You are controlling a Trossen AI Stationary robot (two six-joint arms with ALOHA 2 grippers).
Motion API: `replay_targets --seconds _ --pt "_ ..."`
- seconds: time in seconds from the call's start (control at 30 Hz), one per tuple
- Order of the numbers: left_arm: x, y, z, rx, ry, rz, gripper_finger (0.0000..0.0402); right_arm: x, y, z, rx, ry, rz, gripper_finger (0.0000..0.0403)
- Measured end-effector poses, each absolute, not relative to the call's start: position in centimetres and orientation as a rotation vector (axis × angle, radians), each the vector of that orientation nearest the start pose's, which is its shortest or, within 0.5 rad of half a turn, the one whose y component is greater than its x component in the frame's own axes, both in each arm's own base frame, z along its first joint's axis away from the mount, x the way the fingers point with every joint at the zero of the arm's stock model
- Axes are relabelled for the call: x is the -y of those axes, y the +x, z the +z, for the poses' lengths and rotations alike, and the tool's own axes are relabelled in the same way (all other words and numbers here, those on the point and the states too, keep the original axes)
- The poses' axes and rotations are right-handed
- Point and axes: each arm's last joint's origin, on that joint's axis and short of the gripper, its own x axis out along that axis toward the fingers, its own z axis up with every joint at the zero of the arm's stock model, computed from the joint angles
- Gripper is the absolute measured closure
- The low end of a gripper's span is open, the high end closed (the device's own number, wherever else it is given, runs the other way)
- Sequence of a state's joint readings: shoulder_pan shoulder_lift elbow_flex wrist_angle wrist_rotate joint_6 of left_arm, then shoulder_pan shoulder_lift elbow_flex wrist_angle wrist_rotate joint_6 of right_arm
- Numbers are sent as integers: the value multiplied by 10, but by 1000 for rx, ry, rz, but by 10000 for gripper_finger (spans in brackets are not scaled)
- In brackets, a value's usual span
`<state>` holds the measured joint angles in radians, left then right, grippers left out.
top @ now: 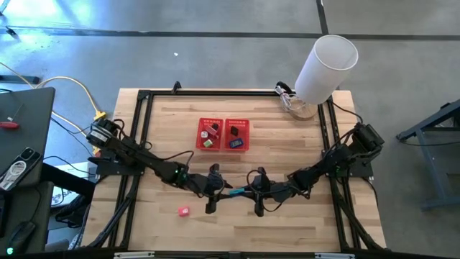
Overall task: Pick & Place Office items
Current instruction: Put the light blue digital clock into the right red bin
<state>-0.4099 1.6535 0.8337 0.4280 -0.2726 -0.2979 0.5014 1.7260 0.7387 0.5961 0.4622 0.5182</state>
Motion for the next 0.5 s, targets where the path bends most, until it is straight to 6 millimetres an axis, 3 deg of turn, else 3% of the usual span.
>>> replay_targets --seconds 0.17,0.5 --pt "129 316 192 -380 -160 -82 260 -148 298 157 -346 332 -53 356" --pt "130 316 192 -396 -225 -112 344 -148 298 157 -348 328 -60 356"
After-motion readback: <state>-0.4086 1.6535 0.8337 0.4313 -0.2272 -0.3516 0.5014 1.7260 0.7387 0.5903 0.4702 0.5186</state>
